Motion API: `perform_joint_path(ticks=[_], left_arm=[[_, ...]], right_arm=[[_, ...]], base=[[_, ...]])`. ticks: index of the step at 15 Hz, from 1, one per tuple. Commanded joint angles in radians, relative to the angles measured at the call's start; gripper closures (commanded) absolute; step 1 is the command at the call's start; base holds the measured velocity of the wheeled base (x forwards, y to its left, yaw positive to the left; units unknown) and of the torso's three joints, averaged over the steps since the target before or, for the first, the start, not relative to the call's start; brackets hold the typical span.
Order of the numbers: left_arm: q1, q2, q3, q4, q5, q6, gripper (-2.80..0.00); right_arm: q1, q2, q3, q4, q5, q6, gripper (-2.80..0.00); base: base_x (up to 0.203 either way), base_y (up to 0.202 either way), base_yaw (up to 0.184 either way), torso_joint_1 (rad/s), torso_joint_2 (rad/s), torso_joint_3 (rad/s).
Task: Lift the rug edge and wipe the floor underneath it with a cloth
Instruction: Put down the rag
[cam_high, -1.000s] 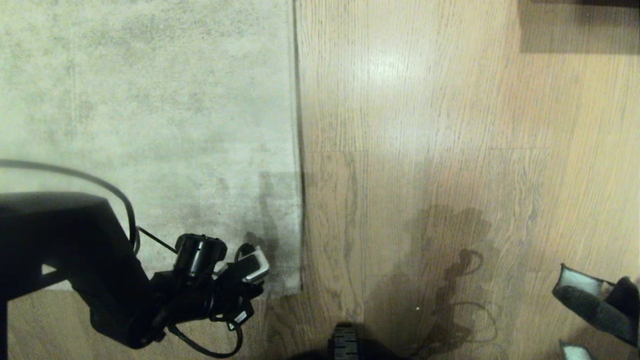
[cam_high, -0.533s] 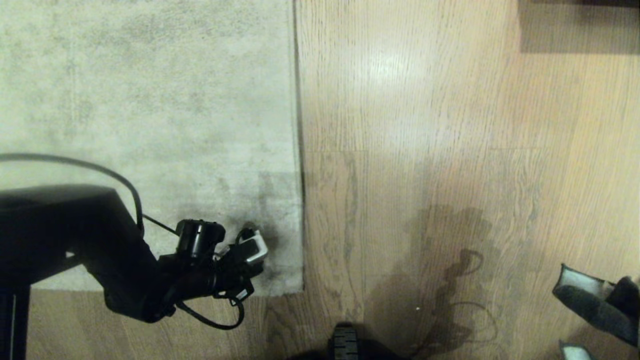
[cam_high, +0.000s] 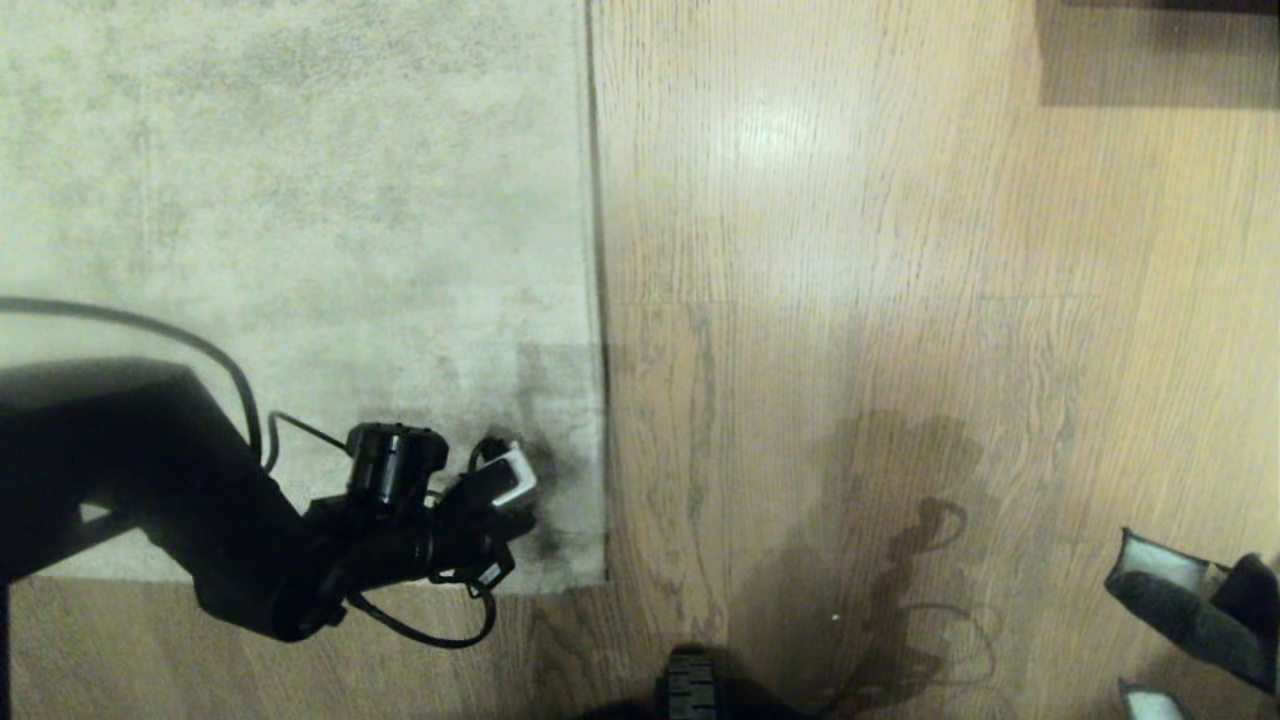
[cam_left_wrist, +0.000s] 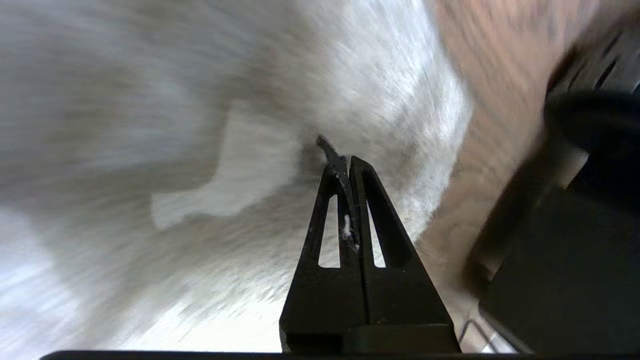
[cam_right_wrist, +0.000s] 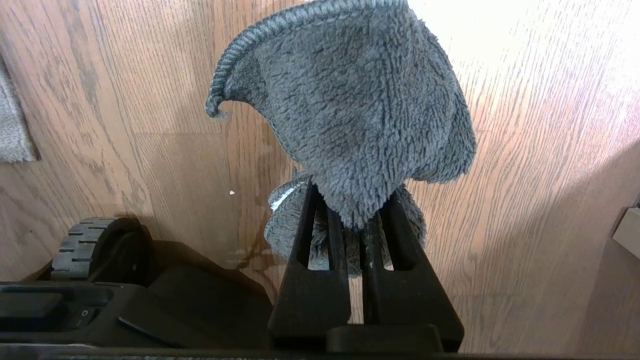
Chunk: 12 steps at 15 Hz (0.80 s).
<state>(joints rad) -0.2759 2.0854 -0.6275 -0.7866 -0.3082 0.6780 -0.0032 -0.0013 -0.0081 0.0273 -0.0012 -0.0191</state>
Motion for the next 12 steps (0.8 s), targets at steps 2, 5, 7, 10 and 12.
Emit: perform_joint_path(ticks=[2,5,7,10,12], left_arm=[[0.017,-0.204,0.083,-0.005,0.008,-0.067,0.0],[0.074,-0.393,0.156,0.002,0.019,-0.125,0.0],[0.128,-0.536,0.189,0.013,0.021,-0.161,0.0],[0.212,-0.737,0.216,0.079,0.023,-0.245,0.0],[0.286,-0.877,0.26,0.165,0.02,-0.274,0.0]], right_arm=[[0.0,0.001,0.0,0.0,0.0,-0.001,0.0],[0.0,0.001,0.0,0.0,0.0,-0.001,0.0],[0.0,0.001,0.0,0.0,0.0,-0.001,0.0],[0.0,0.001,0.0,0.002,0.001,-0.001,0.0],[0.0,0.001,0.0,0.0,0.001,-0.001,0.0]], base=[[0.0,0.0,0.0,0.0,0.0,0.0],[0.0,0.0,0.0,0.0,0.0,0.0],[0.0,0.0,0.0,0.0,0.0,0.0],[0.0,0.0,0.0,0.0,0.0,0.0],[0.0,0.0,0.0,0.0,0.0,0.0]])
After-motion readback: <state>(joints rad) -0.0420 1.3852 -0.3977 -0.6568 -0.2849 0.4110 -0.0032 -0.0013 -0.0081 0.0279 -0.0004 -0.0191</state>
